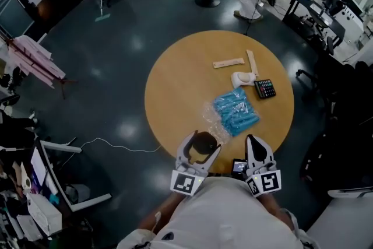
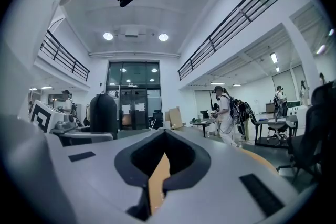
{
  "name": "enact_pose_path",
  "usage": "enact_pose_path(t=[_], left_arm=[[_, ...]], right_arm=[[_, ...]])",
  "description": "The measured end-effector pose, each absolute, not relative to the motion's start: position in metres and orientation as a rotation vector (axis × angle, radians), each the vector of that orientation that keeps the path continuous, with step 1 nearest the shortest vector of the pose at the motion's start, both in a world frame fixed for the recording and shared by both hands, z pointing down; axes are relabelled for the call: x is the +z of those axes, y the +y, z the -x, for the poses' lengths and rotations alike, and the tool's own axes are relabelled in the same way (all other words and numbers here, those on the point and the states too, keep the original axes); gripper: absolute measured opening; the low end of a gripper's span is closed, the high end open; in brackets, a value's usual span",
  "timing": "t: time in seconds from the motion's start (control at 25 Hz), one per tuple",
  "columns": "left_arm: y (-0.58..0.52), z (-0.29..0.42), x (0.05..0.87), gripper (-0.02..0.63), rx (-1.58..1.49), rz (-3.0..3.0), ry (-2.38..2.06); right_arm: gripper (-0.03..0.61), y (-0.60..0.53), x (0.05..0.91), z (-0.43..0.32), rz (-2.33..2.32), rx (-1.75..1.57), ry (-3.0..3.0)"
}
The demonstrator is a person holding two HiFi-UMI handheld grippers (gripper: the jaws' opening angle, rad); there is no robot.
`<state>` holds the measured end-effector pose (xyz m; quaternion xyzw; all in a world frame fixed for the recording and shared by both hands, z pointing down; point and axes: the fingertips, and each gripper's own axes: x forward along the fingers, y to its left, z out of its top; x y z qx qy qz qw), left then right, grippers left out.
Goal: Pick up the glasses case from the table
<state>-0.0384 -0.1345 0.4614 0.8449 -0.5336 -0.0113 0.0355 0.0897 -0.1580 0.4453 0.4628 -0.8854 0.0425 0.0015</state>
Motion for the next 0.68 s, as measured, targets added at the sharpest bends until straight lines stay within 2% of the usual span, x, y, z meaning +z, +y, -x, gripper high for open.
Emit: enact_pose_path(t=[0.68], left_arm=[[-0.1294, 0.0327, 0.4598, 0.345, -0.038, -2.608, -1.610]], right_arm=[[0.015, -0.1518, 0.4441, -0.0870, -1.432, 0.132, -2.791]])
